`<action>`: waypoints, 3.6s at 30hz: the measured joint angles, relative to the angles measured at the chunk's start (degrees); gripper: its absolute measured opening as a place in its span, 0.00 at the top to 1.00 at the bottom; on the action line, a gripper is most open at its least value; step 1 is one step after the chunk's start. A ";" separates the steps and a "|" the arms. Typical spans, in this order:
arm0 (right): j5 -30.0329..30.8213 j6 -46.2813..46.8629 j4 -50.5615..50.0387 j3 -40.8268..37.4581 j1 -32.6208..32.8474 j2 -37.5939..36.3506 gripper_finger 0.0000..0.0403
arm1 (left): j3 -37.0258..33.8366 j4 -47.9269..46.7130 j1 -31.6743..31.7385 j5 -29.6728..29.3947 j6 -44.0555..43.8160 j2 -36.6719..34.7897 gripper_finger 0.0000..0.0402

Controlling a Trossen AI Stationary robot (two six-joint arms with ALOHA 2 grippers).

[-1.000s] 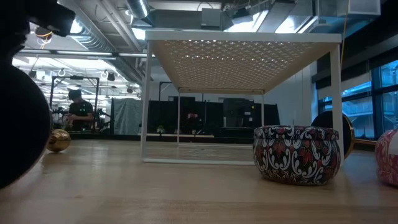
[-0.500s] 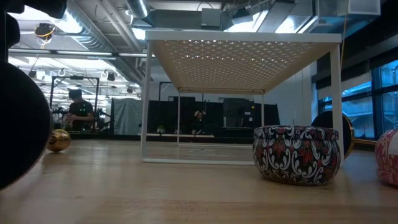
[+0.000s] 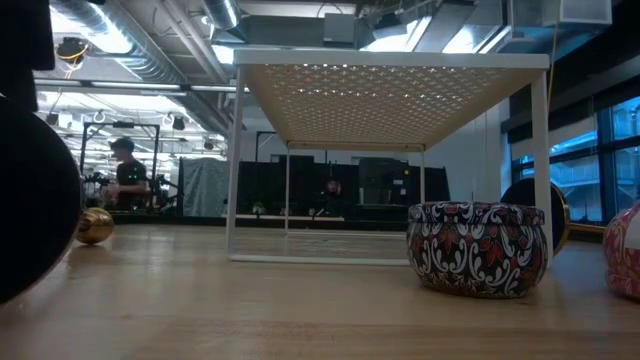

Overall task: Pick & Place candle stick holders
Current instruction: Put the top silver scented candle on the shelf

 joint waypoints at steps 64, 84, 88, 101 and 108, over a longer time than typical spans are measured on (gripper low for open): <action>0.00 -0.01 0.02 -0.02 -0.02 -0.02 0.07 | -2.05 -0.85 -1.30 5.29 -4.81 8.77 0.00; 0.00 -0.02 0.02 -0.02 -0.02 -0.02 0.07 | -2.05 -0.97 -0.87 5.72 -3.39 9.66 0.00; 0.00 -0.02 0.02 -0.02 0.00 -0.02 0.07 | -2.05 -1.00 -0.85 7.60 -3.01 11.15 0.00; 0.00 -0.04 0.02 -0.02 -0.02 -0.02 0.07 | -2.03 -0.06 -0.89 7.35 -2.27 12.01 0.00; 0.00 -0.04 0.02 -0.02 0.00 -0.01 0.07 | -2.03 -0.06 0.09 7.22 -1.37 12.01 0.00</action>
